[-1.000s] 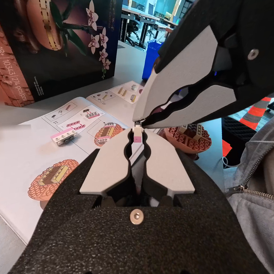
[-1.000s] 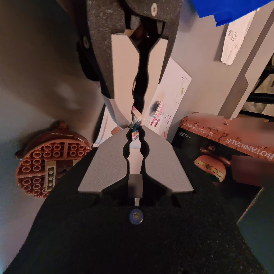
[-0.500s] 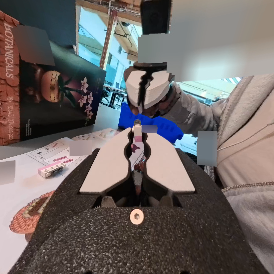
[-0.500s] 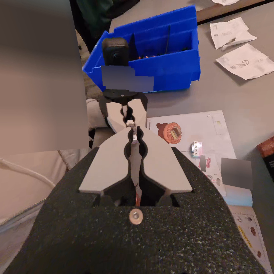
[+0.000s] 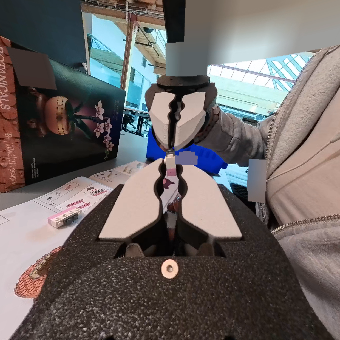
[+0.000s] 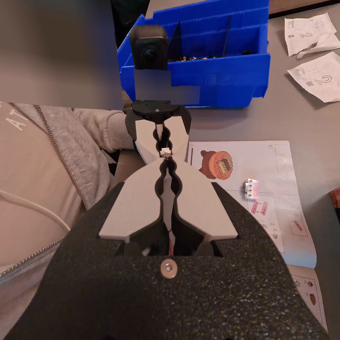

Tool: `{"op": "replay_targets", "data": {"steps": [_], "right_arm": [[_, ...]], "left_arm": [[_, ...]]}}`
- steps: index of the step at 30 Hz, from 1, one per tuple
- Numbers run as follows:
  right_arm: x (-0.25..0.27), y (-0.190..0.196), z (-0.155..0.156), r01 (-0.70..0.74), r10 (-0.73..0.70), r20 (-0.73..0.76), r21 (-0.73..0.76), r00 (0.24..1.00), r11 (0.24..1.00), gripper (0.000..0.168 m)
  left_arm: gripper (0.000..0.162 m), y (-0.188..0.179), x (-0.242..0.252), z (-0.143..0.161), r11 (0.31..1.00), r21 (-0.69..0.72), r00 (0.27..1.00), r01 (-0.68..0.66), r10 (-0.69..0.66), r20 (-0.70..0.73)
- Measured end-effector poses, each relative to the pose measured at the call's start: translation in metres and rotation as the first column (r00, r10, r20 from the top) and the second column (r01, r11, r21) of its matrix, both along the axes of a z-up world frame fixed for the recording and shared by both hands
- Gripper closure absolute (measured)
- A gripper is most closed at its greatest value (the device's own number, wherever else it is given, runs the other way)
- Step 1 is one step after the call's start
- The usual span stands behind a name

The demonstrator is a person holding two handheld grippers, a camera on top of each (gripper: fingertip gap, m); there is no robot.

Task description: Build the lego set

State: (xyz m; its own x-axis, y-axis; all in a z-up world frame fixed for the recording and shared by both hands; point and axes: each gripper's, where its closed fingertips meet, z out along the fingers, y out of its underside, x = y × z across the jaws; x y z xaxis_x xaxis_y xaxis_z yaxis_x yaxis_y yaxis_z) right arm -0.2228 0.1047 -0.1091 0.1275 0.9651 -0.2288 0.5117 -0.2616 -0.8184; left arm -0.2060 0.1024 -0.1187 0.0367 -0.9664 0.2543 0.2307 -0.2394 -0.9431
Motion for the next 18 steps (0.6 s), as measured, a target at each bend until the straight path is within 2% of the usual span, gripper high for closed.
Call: {"op": "replay_targets", "data": {"steps": [9,13,16,18], "right_arm": [[0.0,-0.004,-0.007,-0.005,0.007,0.037,-0.06,0.999,0.998,0.168],[-0.002,-0.004,-0.007,0.01,-0.014,-0.033,-0.121,0.999,0.993,0.168],[-0.003,-0.002,-0.002,0.011,-0.019,-0.086,-0.084,0.996,0.996,0.168],[-0.002,0.005,0.014,0.027,-0.037,-0.162,-0.064,0.986,0.998,0.159]], "left_arm": [[0.152,-0.001,0.001,-0.003,0.997,0.068,0.998,-0.037,0.041,-0.047],[0.153,0.0,-0.001,-0.002,0.997,0.069,0.998,-0.04,0.043,-0.04],[0.152,0.001,-0.001,-0.001,0.998,0.045,0.999,-0.032,0.033,-0.027],[0.152,0.003,-0.002,0.008,1.0,-0.007,0.999,-0.022,0.022,0.034]]}}
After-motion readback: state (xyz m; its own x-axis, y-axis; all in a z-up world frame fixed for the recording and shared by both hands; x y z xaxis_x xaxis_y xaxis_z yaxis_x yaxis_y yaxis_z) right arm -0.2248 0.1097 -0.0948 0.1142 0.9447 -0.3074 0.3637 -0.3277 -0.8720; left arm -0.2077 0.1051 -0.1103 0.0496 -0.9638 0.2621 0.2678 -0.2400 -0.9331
